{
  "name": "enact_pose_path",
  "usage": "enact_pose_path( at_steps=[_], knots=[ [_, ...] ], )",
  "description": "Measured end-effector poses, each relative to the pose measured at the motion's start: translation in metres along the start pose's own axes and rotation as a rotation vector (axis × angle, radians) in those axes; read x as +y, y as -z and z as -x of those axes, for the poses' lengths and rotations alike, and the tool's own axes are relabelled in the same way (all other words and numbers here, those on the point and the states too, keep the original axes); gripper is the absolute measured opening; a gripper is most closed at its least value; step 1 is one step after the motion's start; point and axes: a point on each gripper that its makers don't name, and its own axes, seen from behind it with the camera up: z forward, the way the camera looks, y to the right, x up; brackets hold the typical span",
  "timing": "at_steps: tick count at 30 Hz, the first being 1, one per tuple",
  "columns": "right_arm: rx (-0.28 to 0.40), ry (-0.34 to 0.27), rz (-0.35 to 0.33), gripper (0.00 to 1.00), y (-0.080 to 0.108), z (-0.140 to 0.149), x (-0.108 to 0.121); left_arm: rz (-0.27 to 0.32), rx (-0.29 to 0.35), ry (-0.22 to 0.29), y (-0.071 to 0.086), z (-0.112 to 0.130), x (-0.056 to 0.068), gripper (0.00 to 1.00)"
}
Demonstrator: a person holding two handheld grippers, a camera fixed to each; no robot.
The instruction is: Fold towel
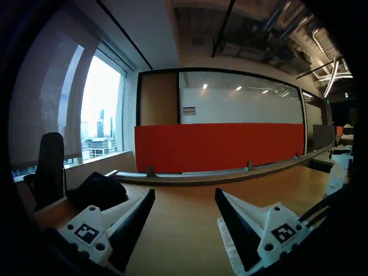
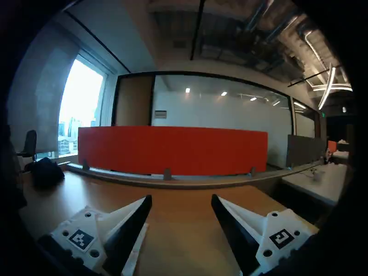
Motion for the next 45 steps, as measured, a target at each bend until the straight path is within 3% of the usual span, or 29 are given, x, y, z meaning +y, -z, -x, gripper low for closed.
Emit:
enact_pose_path(
  at_steps=[9,20,33,45],
  knots=[
    [0.011,-0.002,0.008,1.0,0.006,-0.069,-0.006,0.015,-0.004,-0.009,0.004,-0.056,-0.004,0.97],
    [-0.006,0.014,0.003,1.0,0.009,-0.1,-0.01,0.03,-0.022,-0.014,0.005,-0.083,-0.007,0.97],
    [-0.095,0.081,-0.119,1.0,0.009,-0.095,-0.03,0.151,-0.087,-0.056,0.001,-0.083,0.021,0.97],
    [-0.19,0.113,-0.269,1.0,0.006,-0.081,-0.055,0.253,-0.185,-0.104,0.004,-0.055,0.042,0.97]
  ],
)
